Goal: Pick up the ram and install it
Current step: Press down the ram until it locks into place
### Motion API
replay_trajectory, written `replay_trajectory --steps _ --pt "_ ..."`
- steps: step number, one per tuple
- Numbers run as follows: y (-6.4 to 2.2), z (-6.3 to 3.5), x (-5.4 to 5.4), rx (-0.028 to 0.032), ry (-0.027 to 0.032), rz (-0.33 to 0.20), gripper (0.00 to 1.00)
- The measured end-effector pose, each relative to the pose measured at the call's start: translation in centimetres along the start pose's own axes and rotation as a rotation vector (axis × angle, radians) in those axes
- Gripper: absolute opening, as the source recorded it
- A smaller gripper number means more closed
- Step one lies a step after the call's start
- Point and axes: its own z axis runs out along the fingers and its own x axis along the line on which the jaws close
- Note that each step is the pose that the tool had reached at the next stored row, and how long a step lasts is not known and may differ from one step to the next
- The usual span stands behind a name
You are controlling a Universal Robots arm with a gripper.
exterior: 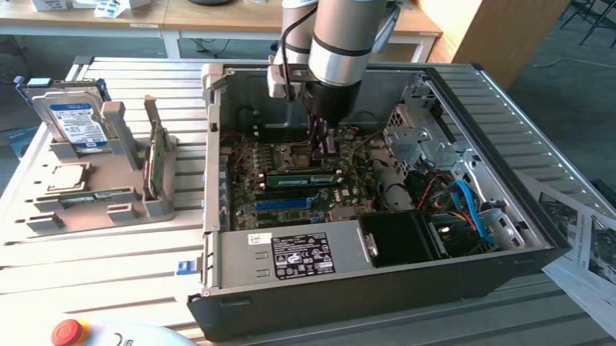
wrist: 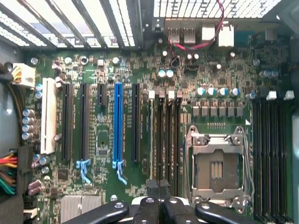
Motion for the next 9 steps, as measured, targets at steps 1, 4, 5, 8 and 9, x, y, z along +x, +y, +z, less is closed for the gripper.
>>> replay_trajectory --steps 1,4,5,8,9 --pt "0.18 0.01 0.0 0.0 0.0 0.0 0.11" --pt "0.68 0.03 0.0 0.0 0.0 0.0 0.11" --pt "0.82 0.03 0.0 0.0 0.0 0.0 0.11" --pt "1.24 0.05 0.0 0.0 0.0 0.0 0.11" --pt "1.38 0.05 0.0 0.0 0.0 0.0 0.11"
